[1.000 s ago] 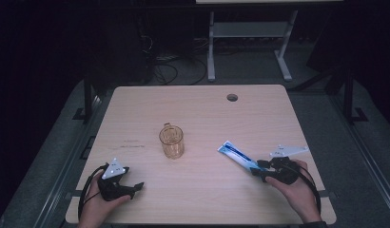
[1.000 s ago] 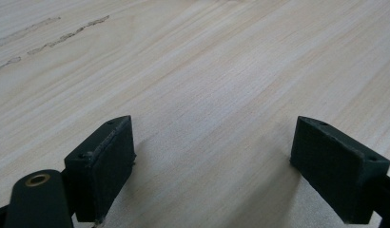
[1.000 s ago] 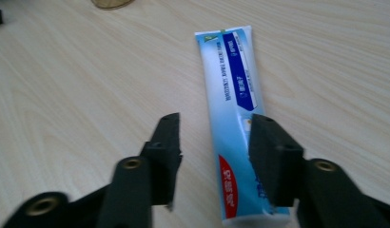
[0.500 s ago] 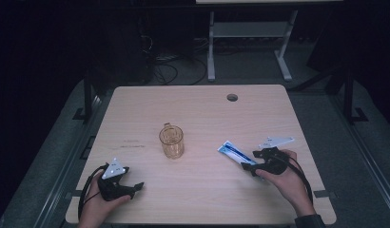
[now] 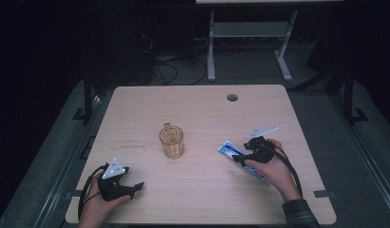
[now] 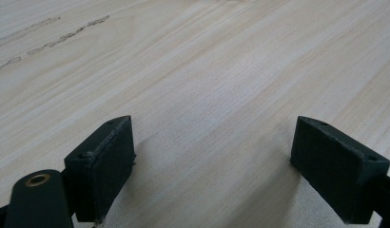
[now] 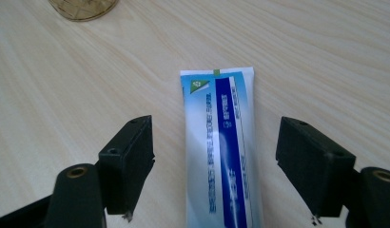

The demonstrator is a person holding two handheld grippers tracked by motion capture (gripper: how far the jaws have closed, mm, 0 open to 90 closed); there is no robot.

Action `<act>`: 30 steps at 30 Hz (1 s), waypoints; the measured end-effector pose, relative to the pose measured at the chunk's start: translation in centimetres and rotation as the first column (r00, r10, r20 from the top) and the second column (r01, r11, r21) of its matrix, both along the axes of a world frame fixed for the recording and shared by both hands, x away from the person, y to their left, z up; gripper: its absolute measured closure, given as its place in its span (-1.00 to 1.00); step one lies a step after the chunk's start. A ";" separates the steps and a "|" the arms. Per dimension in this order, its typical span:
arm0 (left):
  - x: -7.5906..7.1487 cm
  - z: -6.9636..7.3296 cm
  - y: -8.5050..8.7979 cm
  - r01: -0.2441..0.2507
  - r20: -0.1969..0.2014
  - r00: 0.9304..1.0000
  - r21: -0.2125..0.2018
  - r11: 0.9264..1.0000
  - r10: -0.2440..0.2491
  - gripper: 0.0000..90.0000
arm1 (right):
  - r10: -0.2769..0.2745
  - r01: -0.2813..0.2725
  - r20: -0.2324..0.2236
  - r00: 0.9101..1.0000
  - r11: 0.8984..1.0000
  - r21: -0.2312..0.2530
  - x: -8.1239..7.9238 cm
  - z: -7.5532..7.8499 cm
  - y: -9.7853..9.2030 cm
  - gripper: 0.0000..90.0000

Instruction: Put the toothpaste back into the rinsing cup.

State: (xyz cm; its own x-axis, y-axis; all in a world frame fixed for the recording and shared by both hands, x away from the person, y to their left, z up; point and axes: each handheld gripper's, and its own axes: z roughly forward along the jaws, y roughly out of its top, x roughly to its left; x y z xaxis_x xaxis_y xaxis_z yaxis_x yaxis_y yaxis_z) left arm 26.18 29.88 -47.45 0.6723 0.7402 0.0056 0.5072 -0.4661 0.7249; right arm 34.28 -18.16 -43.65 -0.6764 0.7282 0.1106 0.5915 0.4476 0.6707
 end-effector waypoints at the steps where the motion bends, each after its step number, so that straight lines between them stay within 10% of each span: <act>1: 0.0 0.0 0.0 0.000 0.000 1.000 0.000 1.000 0.000 -0.69 | 0.001 -0.001 -0.003 1.000 1.000 -0.006 0.2 -0.1 0.2 -0.38; 30: 0.0 0.0 0.0 0.000 0.000 1.000 0.000 1.000 0.000 -0.70 | 0.041 -0.054 -0.073 0.997 0.981 -0.185 3.1 -2.0 3.5 -0.10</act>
State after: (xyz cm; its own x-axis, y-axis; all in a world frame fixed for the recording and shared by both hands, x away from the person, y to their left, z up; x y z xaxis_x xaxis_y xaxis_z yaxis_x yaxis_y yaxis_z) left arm 26.17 29.87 -47.46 0.6723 0.7403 0.0052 0.5073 -0.4658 0.7250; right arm 37.41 -14.63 -45.67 -0.7061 0.7077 0.0225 0.6081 0.5898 0.5313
